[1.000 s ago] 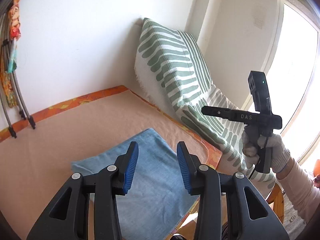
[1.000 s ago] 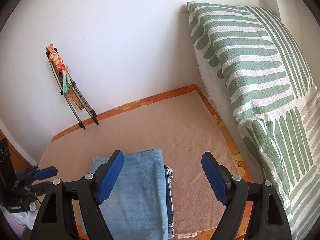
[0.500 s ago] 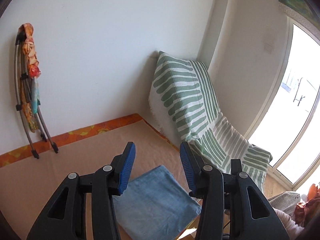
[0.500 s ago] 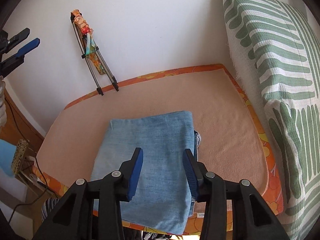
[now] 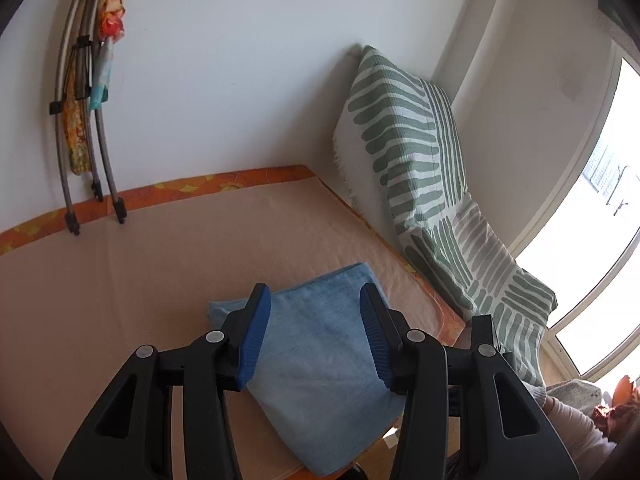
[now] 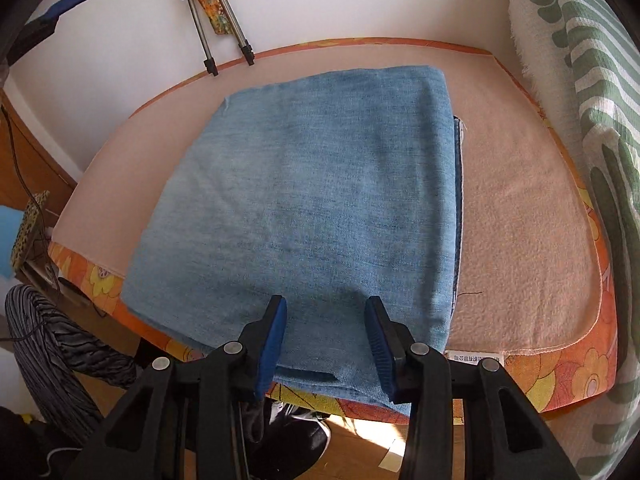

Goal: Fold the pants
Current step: 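Open both grippers and move them to the folded jeans end, then grasp the jeans end with the left gripper while the right gripper grasps beside it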

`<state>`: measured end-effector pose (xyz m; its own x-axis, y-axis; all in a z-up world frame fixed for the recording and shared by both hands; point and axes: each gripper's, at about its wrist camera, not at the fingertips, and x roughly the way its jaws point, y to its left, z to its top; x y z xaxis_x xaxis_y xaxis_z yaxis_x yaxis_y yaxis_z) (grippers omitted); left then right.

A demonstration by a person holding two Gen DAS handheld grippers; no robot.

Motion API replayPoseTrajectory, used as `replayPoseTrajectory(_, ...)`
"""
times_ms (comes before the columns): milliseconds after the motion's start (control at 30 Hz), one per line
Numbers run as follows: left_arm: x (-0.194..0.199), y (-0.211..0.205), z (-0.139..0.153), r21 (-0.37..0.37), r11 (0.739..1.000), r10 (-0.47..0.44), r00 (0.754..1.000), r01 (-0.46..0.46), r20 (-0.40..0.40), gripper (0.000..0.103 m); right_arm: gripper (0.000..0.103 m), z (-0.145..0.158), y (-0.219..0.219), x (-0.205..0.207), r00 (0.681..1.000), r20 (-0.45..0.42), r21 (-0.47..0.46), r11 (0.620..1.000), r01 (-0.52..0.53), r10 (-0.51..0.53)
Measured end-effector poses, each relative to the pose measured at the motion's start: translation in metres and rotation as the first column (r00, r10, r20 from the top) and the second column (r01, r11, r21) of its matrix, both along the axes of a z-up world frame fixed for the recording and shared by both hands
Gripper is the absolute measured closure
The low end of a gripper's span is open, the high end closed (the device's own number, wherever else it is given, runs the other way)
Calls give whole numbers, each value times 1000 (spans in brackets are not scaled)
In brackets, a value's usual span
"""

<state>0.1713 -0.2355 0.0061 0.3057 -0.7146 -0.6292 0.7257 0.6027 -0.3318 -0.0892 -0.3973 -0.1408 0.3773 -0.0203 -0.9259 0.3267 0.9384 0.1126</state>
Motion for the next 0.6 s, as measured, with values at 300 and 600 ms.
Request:
replayPoseTrajectory(300,12,7,-120,76,996,54,975,-38,-214,50,21,29,-44,-4,988,100,-19,992,122,-119)
replayPoseTrajectory(600,35,-6,-166,34,998,61,936,-53,-346,50,20,-7,-120,29,973,121,191,966,172,-197)
